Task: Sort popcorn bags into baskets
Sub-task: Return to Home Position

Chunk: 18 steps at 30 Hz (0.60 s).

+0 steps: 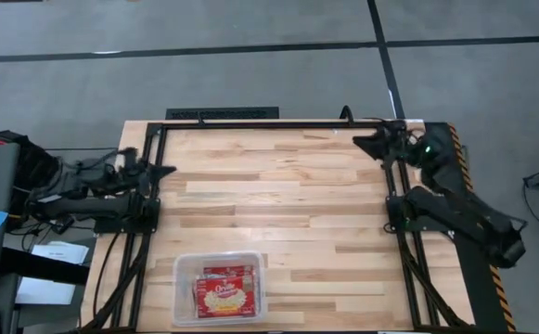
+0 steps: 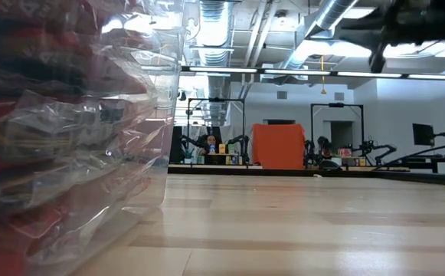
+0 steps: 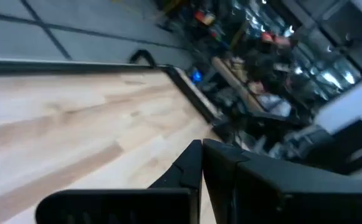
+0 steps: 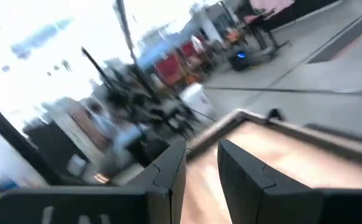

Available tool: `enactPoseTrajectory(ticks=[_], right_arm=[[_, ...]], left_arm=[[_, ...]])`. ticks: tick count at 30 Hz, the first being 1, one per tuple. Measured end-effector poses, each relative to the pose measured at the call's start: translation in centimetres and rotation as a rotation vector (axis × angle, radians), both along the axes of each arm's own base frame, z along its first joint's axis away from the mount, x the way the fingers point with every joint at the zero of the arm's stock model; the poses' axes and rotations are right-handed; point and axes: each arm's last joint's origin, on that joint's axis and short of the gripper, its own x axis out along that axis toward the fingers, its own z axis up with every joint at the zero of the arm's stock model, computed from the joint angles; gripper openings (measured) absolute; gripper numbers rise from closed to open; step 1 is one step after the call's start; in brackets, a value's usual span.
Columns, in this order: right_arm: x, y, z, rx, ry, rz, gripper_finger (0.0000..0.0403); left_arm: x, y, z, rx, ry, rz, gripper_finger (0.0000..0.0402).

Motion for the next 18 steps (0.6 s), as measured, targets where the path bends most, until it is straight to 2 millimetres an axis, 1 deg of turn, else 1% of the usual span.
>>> enactPoseTrajectory(ticks=[3,5,6,8,10,12,13,15,18], right_arm=[[1.1,0.3,-2.9,0.131,-0.149,0.058,0.0118],[2.1,1.3,-4.5,0.169,-0.240,0.090,0.0118],[2.5,2.0,-5.0,0.173,-0.281,0.099,0.0118],[3.3,3.6,-5.3,0.176,-0.354,0.092,0.0118],[4.2,5.1,-5.5,0.195,-0.350,0.076,0.0118],[5.0,6.6,-5.1,0.164,-0.322,0.028,0.0118],[5.1,7.1,-4.7,0.130,-0.321,-0.002,0.0118],[5.0,7.8,-2.6,0.064,-0.374,-0.046,0.0118],[4.5,8.0,-0.7,-0.016,-0.378,-0.065,0.0118]], left_arm=[[0.6,-0.2,-1.1,-0.024,0.057,-0.064,0.0000],[0.8,-0.2,-0.9,-0.020,0.005,-0.080,0.0000],[0.7,-0.2,-1.1,-0.018,0.006,-0.082,0.0000],[0.8,-0.2,-1.6,-0.016,0.031,-0.094,0.0000],[0.5,-0.3,-1.6,-0.012,0.017,-0.109,0.0000],[0.3,-0.3,-1.4,0.000,0.001,-0.115,0.0000],[0.3,-0.3,-1.3,0.008,0.001,-0.121,0.0000],[0.3,-0.3,-1.4,0.027,0.025,-0.127,0.0000],[0.2,-0.4,-1.0,0.039,0.000,-0.140,0.0000]])
